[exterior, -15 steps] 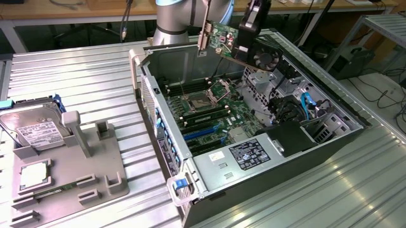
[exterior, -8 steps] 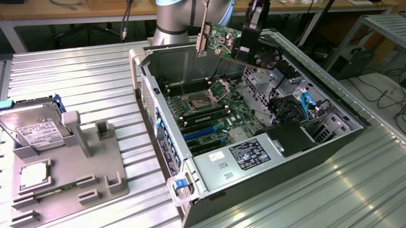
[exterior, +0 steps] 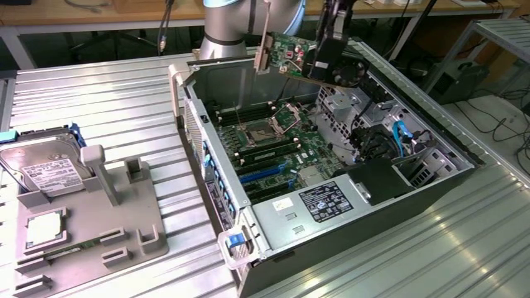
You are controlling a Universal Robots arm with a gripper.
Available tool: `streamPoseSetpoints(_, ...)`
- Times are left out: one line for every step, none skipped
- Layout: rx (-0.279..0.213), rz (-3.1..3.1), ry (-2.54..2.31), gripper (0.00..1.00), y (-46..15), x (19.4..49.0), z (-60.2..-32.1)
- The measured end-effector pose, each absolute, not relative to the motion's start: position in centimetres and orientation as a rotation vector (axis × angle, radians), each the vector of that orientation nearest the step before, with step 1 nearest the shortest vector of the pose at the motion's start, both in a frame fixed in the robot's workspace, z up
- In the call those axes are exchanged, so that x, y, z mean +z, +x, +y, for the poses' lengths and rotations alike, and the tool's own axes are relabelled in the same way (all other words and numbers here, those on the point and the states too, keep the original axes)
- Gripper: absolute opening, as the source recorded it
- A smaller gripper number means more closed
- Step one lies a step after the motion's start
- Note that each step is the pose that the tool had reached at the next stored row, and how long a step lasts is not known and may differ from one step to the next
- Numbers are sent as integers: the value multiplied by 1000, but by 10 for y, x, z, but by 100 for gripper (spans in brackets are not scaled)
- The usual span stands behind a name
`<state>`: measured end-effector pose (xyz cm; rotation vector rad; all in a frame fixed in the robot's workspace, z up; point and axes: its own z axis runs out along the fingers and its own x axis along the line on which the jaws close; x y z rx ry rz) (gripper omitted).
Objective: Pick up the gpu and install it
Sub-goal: 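Insert the gpu into the slot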
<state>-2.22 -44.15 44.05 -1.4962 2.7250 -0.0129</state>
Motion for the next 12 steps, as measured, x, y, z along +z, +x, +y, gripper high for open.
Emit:
streamPoseSetpoints(-13,2716,-1513,28,-22,441,-441)
streamPoseSetpoints(-12,2705,-1532,28,-22,441,-441)
streamPoseSetpoints(-12,2695,-1549,28,-22,441,-441)
streamPoseSetpoints(-11,2683,-1569,28,-22,441,-441)
streamPoseSetpoints(-11,2670,-1592,28,-22,441,-441)
streamPoseSetpoints(-11,2658,-1612,28,-22,441,-441)
streamPoseSetpoints(-10,2644,-1634,28,-22,441,-441)
streamPoseSetpoints(-10,2629,-1658,28,-22,441,-441)
streamPoseSetpoints(-10,2615,-1680,28,-22,441,-441)
streamPoseSetpoints(-9,2601,-1702,28,-22,440,-441)
streamPoseSetpoints(-9,2585,-1727,28,-22,440,-441)
streamPoseSetpoints(-8,2568,-1750,28,-22,440,-441)
